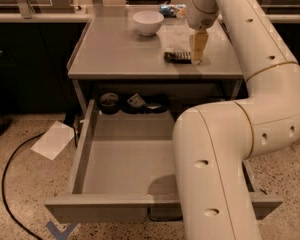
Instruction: Place rxbar chocolate into top drawer
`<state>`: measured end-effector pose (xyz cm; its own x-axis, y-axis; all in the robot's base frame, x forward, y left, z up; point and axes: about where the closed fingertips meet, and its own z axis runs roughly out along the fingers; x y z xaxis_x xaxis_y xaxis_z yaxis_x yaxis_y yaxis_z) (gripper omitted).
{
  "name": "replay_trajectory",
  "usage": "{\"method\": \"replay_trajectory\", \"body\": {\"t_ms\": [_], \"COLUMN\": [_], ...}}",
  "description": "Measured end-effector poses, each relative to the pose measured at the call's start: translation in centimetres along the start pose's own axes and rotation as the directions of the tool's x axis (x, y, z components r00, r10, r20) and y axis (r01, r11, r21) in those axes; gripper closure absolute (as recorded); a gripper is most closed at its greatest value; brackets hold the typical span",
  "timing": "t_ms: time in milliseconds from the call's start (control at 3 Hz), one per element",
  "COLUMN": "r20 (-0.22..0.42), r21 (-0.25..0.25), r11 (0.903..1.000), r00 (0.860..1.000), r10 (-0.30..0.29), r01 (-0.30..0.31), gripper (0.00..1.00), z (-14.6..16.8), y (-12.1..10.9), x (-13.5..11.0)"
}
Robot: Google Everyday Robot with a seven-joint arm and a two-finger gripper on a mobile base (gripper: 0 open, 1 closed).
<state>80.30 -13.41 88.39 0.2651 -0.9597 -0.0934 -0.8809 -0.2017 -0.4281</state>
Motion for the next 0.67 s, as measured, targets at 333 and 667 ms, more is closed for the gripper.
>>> {"method": "replay_trajectory", "body": {"t_ms": [333,667], "r20": [0.012,0.018], "r21": [-0.042,-0.08], "r11": [0.9987,0.995], "r00": [0.999,0.998], "r10": [0.031,0.061], "r01": [-0.03,-0.06], "gripper": [0.0,0.0], "z": [2.0,3.9], "y": [0.8,1.7], "x": [-0.1,-0.1]}}
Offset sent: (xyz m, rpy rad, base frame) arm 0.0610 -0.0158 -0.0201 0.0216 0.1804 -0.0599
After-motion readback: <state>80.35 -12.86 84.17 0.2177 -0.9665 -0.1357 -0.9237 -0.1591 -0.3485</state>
